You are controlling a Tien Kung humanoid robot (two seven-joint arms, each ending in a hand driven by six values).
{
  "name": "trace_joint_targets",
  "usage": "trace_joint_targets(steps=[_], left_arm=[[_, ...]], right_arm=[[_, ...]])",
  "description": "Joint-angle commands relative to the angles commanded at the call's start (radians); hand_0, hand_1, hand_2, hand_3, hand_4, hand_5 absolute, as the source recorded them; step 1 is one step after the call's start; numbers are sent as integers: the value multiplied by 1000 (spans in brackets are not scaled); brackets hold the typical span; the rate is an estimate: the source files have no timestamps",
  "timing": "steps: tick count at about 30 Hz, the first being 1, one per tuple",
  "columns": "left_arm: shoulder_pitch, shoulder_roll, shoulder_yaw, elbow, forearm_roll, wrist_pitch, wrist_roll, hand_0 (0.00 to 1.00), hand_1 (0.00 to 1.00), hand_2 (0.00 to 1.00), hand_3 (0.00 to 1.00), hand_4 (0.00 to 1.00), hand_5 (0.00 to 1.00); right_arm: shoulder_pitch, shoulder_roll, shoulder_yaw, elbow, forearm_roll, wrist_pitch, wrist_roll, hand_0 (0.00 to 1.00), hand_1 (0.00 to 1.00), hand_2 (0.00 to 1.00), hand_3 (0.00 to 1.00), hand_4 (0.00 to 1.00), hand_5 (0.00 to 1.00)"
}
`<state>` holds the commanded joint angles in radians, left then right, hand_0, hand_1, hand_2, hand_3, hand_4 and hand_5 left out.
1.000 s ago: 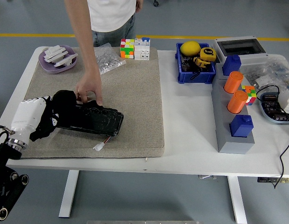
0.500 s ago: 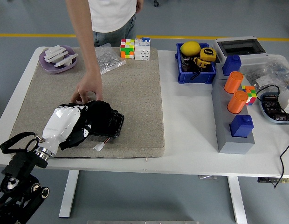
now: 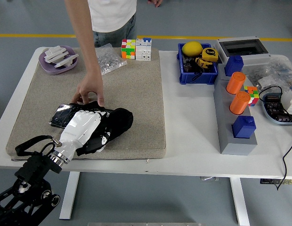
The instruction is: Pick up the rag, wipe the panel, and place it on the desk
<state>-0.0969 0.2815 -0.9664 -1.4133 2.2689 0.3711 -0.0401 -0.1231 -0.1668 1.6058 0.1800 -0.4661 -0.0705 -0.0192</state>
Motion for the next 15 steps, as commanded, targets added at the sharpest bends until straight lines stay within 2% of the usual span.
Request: trace_joint_targets(steps=[6,12,15], left_arm=[[2,-1,-2,13,0,3,-2,256,313,546,521,447,2],[5,-5,-33,45,0,6,-3,256,313,546,521,447,2],[8,-10,-70,53,0,6,3,256,315,548,527,467,2]], right_arm=[[0,0,7,0,-7,0,1,754,621,677,614,998,511],[0,-1,7,0,-10,-1,1,754,621,677,614,998,512],[-1,-1,8,0,-12,-1,1,754,621,677,615,998,512]])
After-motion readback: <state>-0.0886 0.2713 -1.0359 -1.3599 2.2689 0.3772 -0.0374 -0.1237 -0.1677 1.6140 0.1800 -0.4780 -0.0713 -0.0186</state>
